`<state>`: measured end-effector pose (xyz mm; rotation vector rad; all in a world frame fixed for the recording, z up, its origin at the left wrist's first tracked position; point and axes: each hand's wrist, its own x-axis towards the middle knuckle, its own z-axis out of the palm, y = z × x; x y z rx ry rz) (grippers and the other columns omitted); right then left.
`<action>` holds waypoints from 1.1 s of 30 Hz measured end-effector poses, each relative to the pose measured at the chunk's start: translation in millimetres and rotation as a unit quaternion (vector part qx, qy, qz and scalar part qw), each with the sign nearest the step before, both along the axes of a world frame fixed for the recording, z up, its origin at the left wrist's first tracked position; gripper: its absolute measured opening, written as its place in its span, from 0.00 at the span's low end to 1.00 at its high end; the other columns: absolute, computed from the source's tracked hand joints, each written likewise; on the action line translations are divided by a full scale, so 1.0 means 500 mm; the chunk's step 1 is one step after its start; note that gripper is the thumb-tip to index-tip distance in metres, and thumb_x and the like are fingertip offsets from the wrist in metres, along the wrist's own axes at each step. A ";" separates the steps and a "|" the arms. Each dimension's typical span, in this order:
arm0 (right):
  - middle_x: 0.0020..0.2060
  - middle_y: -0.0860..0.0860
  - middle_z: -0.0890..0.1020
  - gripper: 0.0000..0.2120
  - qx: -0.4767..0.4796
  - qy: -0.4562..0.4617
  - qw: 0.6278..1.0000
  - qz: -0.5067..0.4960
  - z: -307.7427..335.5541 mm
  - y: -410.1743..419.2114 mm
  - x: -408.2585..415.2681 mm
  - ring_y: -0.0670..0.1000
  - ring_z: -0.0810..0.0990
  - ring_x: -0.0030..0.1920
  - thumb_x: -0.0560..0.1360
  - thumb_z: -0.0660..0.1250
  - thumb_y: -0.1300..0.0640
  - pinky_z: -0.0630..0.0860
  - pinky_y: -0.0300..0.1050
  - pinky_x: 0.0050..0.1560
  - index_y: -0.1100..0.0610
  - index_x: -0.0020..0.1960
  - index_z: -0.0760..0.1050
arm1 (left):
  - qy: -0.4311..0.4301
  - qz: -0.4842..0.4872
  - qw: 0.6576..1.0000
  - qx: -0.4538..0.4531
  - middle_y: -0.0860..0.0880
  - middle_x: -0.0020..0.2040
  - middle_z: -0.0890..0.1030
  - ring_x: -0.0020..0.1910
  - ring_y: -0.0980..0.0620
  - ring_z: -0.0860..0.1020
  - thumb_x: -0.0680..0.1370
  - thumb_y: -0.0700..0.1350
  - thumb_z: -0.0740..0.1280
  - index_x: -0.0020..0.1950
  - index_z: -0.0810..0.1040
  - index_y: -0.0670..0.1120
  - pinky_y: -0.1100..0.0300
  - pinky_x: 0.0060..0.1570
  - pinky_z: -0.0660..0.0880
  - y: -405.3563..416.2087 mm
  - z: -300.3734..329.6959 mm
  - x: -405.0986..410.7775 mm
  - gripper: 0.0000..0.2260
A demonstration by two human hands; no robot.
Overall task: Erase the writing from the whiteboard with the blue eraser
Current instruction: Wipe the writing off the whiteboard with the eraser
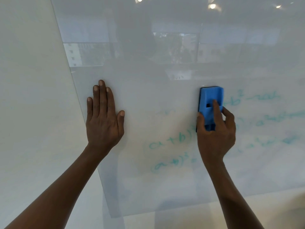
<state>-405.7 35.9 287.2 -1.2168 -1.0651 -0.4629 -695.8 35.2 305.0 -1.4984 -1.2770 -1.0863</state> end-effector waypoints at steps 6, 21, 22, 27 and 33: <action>0.59 0.51 0.79 0.23 -0.009 0.153 0.987 0.050 0.010 0.000 -0.024 0.52 0.79 0.55 0.75 0.71 0.46 0.73 0.41 0.47 0.46 0.69 0.75 | 0.004 -0.005 1.000 0.006 0.40 0.82 0.48 0.83 0.46 0.44 0.86 0.50 0.51 0.82 0.47 0.36 0.47 0.82 0.46 0.001 -0.002 0.000 0.29; 0.58 0.55 0.80 0.20 -0.011 0.009 0.995 0.101 -0.007 -0.050 -0.231 0.53 0.77 0.50 0.75 0.73 0.49 0.73 0.41 0.47 0.51 0.66 0.79 | 0.003 -0.011 1.000 0.006 0.38 0.82 0.50 0.83 0.45 0.46 0.86 0.50 0.52 0.82 0.46 0.36 0.46 0.82 0.46 0.003 -0.004 0.002 0.30; 0.58 0.55 0.80 0.20 -0.011 -0.015 0.994 0.111 -0.012 -0.054 -0.240 0.52 0.77 0.50 0.74 0.74 0.49 0.73 0.40 0.47 0.52 0.65 0.79 | 0.001 -0.012 1.000 0.007 0.38 0.82 0.50 0.83 0.45 0.46 0.86 0.50 0.52 0.82 0.46 0.36 0.46 0.82 0.46 0.003 -0.003 0.001 0.30; 0.60 0.54 0.80 0.20 -0.029 -0.124 0.980 0.154 -0.046 -0.069 -0.267 0.50 0.76 0.49 0.75 0.73 0.48 0.76 0.41 0.44 0.52 0.65 0.79 | -0.002 -0.009 1.000 -0.003 0.35 0.82 0.52 0.83 0.47 0.41 0.86 0.50 0.52 0.83 0.43 0.38 0.47 0.82 0.44 0.004 -0.001 -0.001 0.31; 0.60 0.55 0.81 0.20 -0.062 -0.200 0.965 0.158 -0.096 -0.070 -0.259 0.51 0.78 0.47 0.76 0.71 0.48 0.77 0.43 0.44 0.51 0.66 0.78 | -0.009 -0.003 1.000 -0.005 0.34 0.82 0.53 0.83 0.49 0.40 0.86 0.51 0.51 0.83 0.46 0.37 0.48 0.82 0.43 0.004 -0.003 0.003 0.30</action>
